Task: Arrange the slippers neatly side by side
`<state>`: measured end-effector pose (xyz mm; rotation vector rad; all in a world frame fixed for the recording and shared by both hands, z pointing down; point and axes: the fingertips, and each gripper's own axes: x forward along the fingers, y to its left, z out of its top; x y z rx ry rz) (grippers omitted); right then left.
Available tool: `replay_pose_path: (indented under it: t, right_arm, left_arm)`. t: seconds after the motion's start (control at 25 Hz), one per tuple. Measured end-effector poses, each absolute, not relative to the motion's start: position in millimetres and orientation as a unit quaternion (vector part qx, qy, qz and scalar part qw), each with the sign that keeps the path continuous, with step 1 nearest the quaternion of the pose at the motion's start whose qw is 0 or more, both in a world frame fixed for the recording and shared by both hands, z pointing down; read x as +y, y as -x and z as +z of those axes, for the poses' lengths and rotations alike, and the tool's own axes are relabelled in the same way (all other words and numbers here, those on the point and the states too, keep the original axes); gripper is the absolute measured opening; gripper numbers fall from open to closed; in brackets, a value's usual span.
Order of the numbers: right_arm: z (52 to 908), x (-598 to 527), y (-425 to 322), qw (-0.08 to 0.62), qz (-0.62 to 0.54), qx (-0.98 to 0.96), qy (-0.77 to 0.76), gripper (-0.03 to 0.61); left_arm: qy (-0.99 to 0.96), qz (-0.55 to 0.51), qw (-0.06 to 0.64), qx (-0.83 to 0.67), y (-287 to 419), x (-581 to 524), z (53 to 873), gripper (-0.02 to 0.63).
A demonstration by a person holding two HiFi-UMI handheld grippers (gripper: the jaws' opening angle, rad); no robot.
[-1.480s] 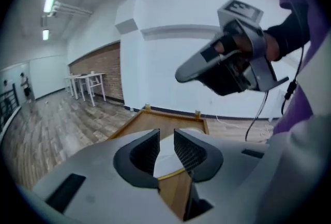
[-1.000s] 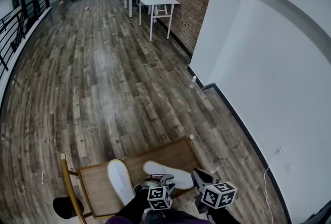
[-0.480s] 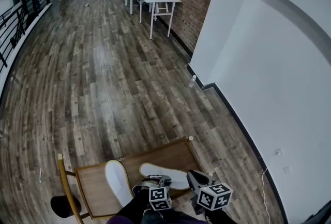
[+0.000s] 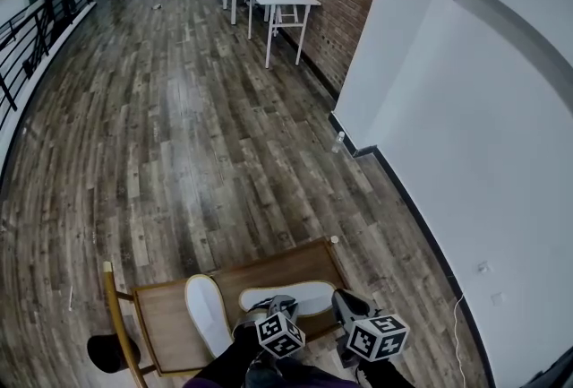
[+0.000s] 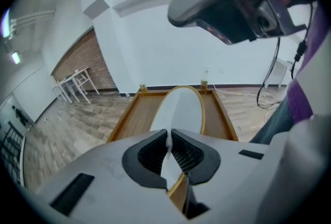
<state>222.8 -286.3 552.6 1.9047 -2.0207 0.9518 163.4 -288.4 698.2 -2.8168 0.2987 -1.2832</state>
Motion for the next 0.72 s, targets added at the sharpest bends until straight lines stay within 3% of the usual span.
replay_pose_path:
  t: [0.72]
  right_arm:
    - [545,-299,-206,0.094,0.313,-0.701,-0.634,0.0]
  left_arm:
    - [0.769,-0.255,-0.385,0.443,-86,-354,657,0.02]
